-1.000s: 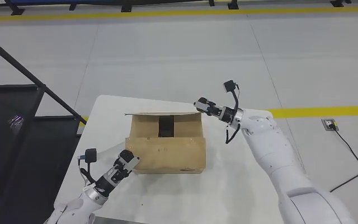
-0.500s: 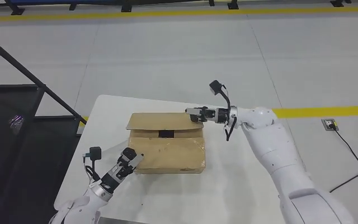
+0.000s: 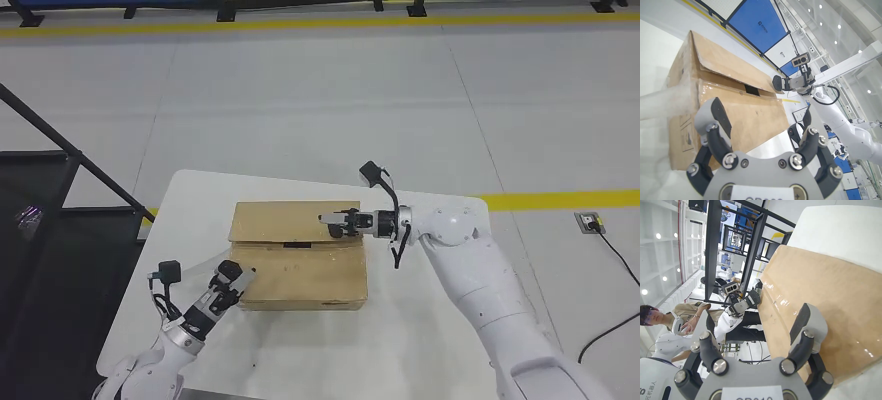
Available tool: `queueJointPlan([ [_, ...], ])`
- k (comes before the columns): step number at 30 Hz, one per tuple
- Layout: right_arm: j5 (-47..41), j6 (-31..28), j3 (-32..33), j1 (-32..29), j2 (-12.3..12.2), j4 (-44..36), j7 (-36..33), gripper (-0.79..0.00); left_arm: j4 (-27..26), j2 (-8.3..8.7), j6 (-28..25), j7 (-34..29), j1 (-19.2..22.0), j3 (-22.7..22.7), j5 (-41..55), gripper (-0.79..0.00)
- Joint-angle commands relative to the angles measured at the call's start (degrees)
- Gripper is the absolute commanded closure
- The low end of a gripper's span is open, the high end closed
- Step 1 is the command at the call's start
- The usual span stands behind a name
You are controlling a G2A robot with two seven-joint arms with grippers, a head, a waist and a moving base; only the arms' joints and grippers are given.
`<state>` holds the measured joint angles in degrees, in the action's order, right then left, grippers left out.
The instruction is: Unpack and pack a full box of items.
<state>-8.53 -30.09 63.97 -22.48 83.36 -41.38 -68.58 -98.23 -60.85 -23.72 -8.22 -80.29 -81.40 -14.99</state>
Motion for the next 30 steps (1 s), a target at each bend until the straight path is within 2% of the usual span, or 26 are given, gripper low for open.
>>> queueJointPlan([
  [1, 0.02, -0.70, 0.15, -1.19, -0.22, -0.81, 0.56, -0.785, -0.02, -0.06, 0.22, 0.30, -0.14, -0.28, 0.35, -0.785],
  [8, 1.23, 0.67, -0.02, -5.05, -0.89, -5.19, 3.20, -0.785, -0.23, -0.28, 0.96, 1.18, -0.41, -1.26, 0.35, -0.785],
  [15, 2.99, 2.08, 0.75, -8.27, -1.90, -8.81, 5.42, -0.785, -1.02, -0.58, 3.02, 7.98, -1.53, -4.20, -2.64, -0.785],
  [22, 4.14, 5.82, 1.02, -9.51, -2.47, -10.29, 7.52, -0.785, 1.23, -0.91, 9.00, 14.29, -2.94, -9.42, -0.65, -0.785],
  [23, 4.14, 5.82, 1.02, -9.51, -2.47, -10.29, 7.52, -0.785, 1.67, -0.93, 11.41, 14.28, -3.07, -10.21, -0.28, -0.785],
  [30, 4.14, 5.82, 1.02, -9.51, -2.47, -10.29, 7.52, -0.785, 1.67, -0.93, 11.41, 14.28, -3.07, -10.21, -0.28, -0.785],
])
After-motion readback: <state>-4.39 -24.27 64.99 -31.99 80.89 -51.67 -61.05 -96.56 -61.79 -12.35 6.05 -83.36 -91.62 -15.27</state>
